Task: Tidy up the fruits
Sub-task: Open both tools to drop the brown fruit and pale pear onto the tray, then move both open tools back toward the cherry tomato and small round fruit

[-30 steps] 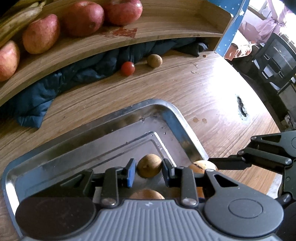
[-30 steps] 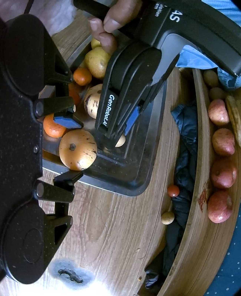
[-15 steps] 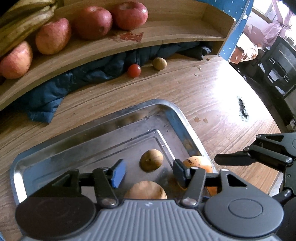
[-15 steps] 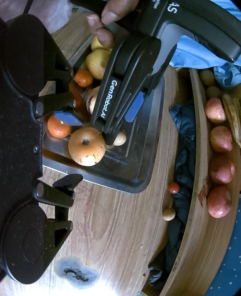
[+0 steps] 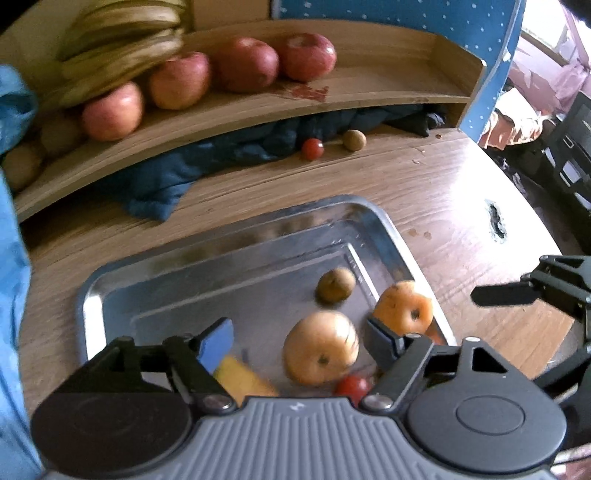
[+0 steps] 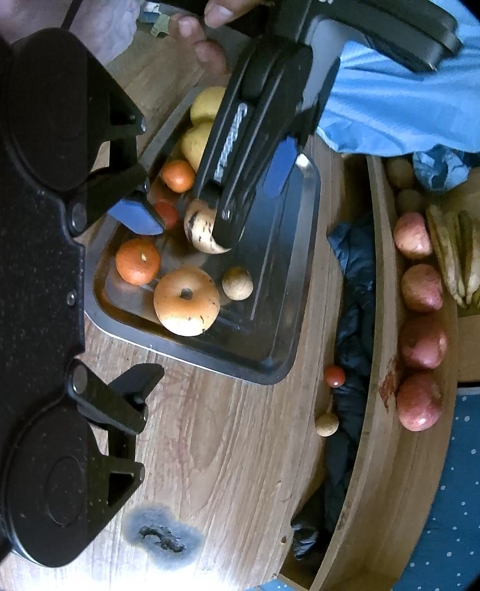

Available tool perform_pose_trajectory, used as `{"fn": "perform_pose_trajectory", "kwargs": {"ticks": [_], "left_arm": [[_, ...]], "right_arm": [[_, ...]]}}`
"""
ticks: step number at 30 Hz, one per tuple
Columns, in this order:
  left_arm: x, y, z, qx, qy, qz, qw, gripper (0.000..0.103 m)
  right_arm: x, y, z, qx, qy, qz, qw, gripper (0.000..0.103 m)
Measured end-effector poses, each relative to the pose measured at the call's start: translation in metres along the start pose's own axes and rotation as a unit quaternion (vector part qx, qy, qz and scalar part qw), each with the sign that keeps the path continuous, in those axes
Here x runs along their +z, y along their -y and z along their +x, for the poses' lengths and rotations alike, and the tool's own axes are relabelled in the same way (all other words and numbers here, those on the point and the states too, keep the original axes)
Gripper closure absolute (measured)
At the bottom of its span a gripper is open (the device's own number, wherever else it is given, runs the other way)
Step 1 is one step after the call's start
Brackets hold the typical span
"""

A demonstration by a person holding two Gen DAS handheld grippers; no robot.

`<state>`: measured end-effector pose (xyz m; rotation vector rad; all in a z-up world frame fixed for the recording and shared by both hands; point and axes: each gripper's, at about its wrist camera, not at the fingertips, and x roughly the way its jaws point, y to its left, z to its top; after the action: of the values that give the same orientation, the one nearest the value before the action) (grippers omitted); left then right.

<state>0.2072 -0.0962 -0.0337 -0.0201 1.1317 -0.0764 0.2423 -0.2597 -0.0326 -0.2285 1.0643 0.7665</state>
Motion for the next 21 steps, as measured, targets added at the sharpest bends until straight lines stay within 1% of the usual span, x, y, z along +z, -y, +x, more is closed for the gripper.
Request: {"fn": "perform_pose_trajectory", "kwargs": {"ticks": [2,6,11,14,18,21], "left_arm": [[-0.01,-0.007,-0.011,0.005,0.003,-0.007,1.0,0.016],[-0.029,-0.018,-0.028,0.025,0.004,-0.021,0.9995,0.013],[-0.054,-0.027,-0.046,0.034,0.008,-0.055,0.9979,0.006],[-0.069,-0.031,-0.056,0.048,0.006,-0.071,0.9963,0.002],[-0.085,-0.036,-0.066,0.072,0.003,-0.082,0.994,0.0],[-0.093,-0.041,-0.069,0.092,-0.006,-0.087,0.9919,0.0]], "right_arm": [[-0.003,-0.001,-0.004,0.003,0.003,-0.006,1.0,0.018],[-0.009,-0.003,-0.011,0.006,0.005,-0.015,1.0,0.015],[-0.018,-0.007,-0.019,0.01,0.006,-0.016,1.0,0.006],[-0.023,-0.008,-0.024,0.016,0.008,-0.013,1.0,0.001],[-0.028,-0.011,-0.025,0.021,0.008,-0.017,1.0,0.001],[-0.029,-0.013,-0.025,0.02,0.009,-0.021,1.0,0.001]]}}
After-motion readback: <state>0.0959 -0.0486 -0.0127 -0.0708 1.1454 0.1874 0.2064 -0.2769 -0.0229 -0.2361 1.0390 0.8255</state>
